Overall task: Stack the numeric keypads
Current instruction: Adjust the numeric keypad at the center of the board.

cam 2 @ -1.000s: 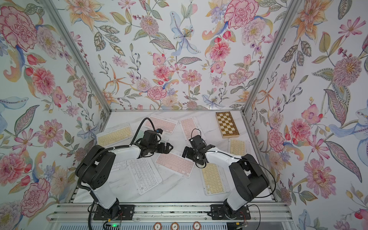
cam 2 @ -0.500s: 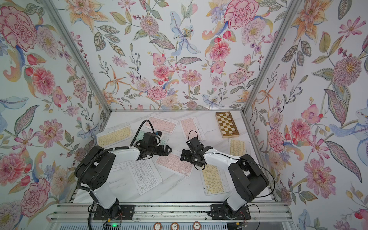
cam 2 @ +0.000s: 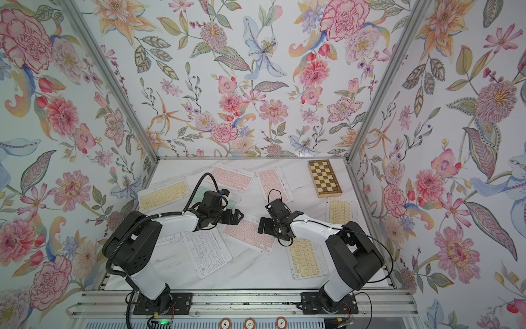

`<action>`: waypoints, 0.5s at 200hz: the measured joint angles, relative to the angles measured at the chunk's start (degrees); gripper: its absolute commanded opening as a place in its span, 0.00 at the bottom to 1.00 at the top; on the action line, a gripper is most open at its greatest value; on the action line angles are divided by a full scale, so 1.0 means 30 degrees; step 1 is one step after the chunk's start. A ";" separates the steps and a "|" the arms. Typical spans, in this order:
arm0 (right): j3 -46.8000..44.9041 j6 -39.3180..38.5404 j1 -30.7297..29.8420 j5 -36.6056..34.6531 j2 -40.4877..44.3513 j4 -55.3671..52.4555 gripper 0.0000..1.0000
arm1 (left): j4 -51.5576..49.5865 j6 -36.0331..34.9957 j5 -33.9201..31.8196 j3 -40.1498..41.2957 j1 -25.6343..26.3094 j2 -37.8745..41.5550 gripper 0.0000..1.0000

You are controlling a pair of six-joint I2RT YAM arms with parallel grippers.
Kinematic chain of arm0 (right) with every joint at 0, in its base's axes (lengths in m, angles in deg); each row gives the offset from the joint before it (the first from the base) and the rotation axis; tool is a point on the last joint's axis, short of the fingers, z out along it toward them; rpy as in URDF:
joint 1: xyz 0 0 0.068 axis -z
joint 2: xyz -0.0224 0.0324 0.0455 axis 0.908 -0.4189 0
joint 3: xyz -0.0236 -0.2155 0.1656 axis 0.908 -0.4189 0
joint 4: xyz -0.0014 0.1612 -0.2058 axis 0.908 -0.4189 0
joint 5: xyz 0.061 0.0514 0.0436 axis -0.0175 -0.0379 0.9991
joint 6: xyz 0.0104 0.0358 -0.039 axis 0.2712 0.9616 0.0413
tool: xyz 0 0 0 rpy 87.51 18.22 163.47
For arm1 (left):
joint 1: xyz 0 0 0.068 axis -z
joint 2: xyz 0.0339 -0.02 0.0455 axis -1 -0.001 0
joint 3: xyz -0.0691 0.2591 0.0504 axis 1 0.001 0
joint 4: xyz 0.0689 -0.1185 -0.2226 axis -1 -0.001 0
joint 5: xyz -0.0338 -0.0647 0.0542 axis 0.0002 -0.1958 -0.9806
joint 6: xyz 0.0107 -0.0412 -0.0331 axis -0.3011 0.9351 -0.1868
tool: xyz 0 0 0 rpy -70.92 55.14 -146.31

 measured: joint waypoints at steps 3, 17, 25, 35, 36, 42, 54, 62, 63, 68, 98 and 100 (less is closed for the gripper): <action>0.0058 -0.0007 0.0000 -0.0029 -0.0051 0.0000 0.99 | 0.0036 0.0007 0.0015 0.0022 0.0007 0.0015 0.99; 0.0408 -0.0066 0.0095 -0.0073 -0.0401 0.0000 0.99 | 0.0423 0.0124 0.0146 0.0204 0.0051 0.0029 0.99; 0.0663 -0.0117 0.0168 -0.0073 -0.0648 0.0022 0.99 | 0.0568 0.0211 0.0204 0.0233 0.0117 0.0029 0.99; 0.1005 -0.0211 0.0379 -0.0066 -0.0954 0.0022 0.99 | 0.0656 0.0350 0.0270 0.0233 0.0284 -0.0015 0.99; 0.1027 -0.0219 0.0386 -0.0066 -0.0976 0.0029 0.99 | 0.0670 0.0350 0.0270 0.0233 0.0306 -0.0022 0.99; 0.1253 -0.0284 0.0546 -0.0044 -0.1188 0.0036 0.99 | 0.0809 0.0481 0.0386 0.0226 0.0437 -0.0087 0.99; 0.1712 -0.0488 0.0954 -0.0080 -0.1603 0.0029 0.99 | 0.1122 0.0561 0.0270 0.0226 0.0634 -0.0226 0.99; 0.1982 -0.0619 0.1253 -0.0073 -0.1865 0.0087 0.99 | 0.1333 0.0648 0.0284 0.0226 0.0648 -0.0299 0.99; 0.2004 -0.0641 0.1282 -0.0066 -0.1894 0.0087 0.99 | 0.1348 0.0656 0.0284 0.0226 0.0648 -0.0306 0.99; 0.2157 -0.0729 0.1486 -0.0066 -0.2033 0.0153 0.99 | 0.1486 0.0729 0.0284 0.0226 0.0656 -0.0364 0.99; 0.2885 -0.1370 0.2601 0.0328 -0.2718 0.0430 0.99 | 0.1887 0.1042 0.0350 0.0168 0.0780 -0.0525 0.99; 0.2922 -0.1435 0.2674 0.0386 -0.2747 0.0430 0.99 | 0.1887 0.1049 0.0372 0.0153 0.0780 -0.0525 0.99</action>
